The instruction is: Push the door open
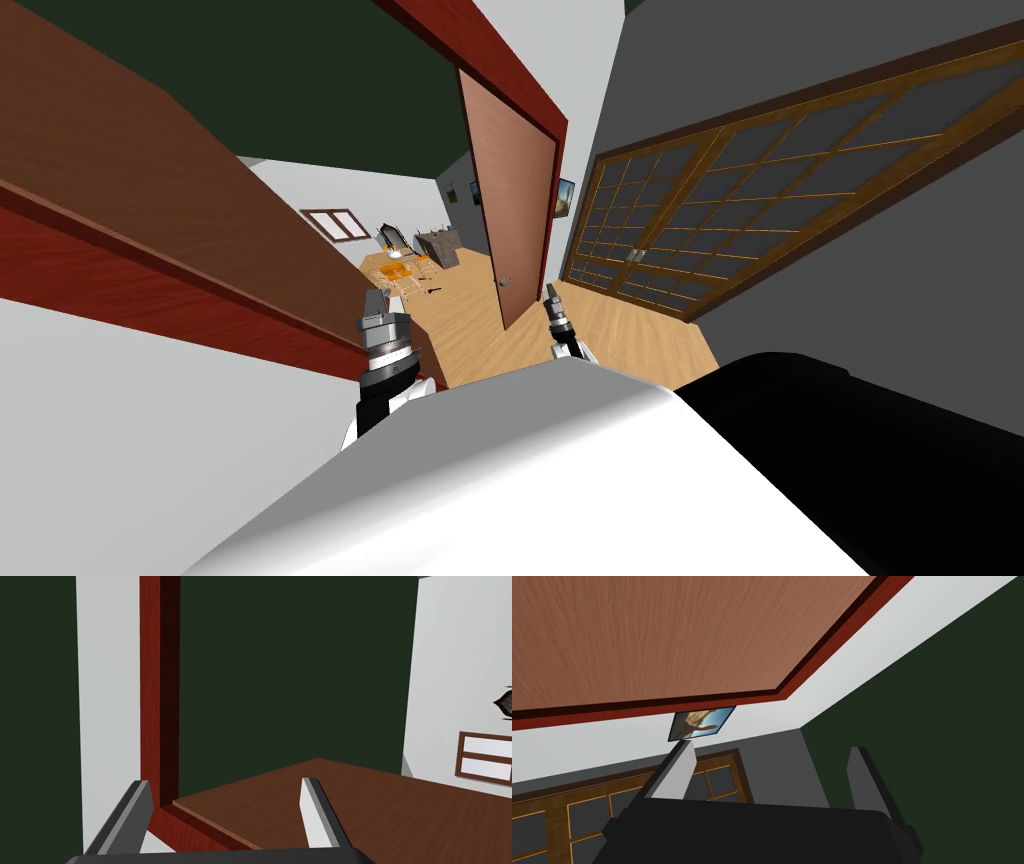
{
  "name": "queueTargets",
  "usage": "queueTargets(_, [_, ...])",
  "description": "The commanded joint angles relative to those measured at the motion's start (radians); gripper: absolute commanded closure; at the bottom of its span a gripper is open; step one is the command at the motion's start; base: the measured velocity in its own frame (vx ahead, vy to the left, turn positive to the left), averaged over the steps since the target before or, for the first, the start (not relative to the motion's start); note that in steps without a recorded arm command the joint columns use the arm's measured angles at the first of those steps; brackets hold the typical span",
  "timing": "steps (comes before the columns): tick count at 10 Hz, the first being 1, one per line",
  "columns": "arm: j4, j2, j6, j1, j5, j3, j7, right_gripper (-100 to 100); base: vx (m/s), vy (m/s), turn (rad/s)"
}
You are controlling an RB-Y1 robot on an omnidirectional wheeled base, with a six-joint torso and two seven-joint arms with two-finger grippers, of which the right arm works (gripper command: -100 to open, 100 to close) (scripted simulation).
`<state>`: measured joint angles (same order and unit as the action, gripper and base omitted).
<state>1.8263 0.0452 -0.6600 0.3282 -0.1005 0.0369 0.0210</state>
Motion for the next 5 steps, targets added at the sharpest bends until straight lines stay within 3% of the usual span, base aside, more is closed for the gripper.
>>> queueTargets(1, [-0.029, 0.004, -0.010, -0.007, 0.003, 0.001, -0.003, -100, 0.064, -0.043, 0.030])
queueTargets(5, [-0.159, 0.013, -0.024, -0.061, 0.011, 0.024, -0.007, -100, 0.076, -0.056, 0.063])
